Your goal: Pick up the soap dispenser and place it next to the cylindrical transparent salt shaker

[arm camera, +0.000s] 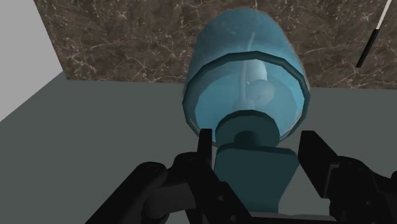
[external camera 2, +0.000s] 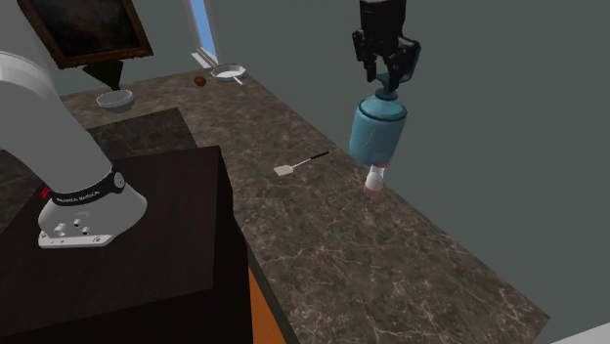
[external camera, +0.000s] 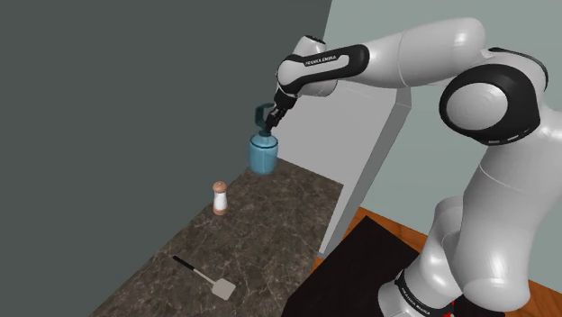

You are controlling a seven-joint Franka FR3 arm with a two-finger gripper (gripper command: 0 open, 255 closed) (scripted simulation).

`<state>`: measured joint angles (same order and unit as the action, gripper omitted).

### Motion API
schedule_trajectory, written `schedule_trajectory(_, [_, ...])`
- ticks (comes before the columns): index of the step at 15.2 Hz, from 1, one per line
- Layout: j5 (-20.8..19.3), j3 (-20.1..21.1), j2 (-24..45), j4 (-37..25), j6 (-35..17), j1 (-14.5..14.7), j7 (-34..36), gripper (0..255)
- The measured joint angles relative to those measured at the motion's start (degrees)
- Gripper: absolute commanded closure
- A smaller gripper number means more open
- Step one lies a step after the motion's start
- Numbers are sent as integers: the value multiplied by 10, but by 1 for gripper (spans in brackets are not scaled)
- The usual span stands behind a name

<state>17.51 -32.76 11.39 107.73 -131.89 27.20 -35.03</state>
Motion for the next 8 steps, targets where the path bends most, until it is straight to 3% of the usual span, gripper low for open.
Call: schedule_trajectory(8, [32,10,27,30,-50,-7,-26,255])
